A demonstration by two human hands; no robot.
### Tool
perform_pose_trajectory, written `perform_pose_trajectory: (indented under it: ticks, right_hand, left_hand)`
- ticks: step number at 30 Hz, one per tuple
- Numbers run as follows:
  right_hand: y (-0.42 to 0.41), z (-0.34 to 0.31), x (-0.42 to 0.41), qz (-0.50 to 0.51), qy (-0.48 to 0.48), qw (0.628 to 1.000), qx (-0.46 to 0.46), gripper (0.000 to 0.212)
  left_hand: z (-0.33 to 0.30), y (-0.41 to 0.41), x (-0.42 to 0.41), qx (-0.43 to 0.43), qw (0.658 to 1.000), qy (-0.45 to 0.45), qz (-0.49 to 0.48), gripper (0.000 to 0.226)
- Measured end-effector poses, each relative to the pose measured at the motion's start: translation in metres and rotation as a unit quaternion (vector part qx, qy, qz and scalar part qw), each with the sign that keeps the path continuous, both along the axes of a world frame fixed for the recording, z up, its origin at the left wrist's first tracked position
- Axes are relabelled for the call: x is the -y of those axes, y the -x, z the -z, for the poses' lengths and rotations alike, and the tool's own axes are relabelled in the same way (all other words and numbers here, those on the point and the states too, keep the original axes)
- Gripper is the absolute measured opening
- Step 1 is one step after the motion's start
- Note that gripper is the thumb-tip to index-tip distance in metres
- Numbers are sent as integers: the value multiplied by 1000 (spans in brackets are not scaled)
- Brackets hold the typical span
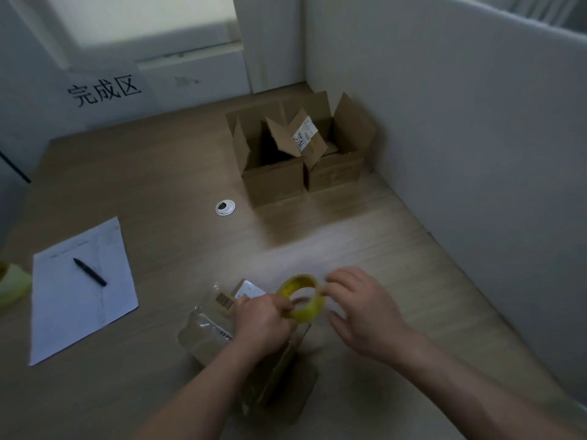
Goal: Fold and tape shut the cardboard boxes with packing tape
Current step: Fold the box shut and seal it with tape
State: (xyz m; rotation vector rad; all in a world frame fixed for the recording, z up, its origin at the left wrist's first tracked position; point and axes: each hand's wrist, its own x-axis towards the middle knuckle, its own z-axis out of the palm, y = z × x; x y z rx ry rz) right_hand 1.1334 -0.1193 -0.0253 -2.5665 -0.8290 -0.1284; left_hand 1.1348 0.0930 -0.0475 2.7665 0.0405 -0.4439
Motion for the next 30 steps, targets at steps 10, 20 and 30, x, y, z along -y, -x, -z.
perform_pose_trajectory:
  ticks: [10, 20, 30]
  right_hand:
    - [96, 73, 98, 264, 156, 932, -191, 51]
    - [72, 30, 17, 77, -52, 977, -192, 37]
    - [59, 30, 13, 53, -19, 991, -122, 34]
  left_hand:
    - [-10, 3, 5, -9, 995, 70, -70, 13]
    - [-13, 4, 1, -13, 988, 123, -91, 20]
    - [-13, 3, -1, -5, 989, 128, -75, 16]
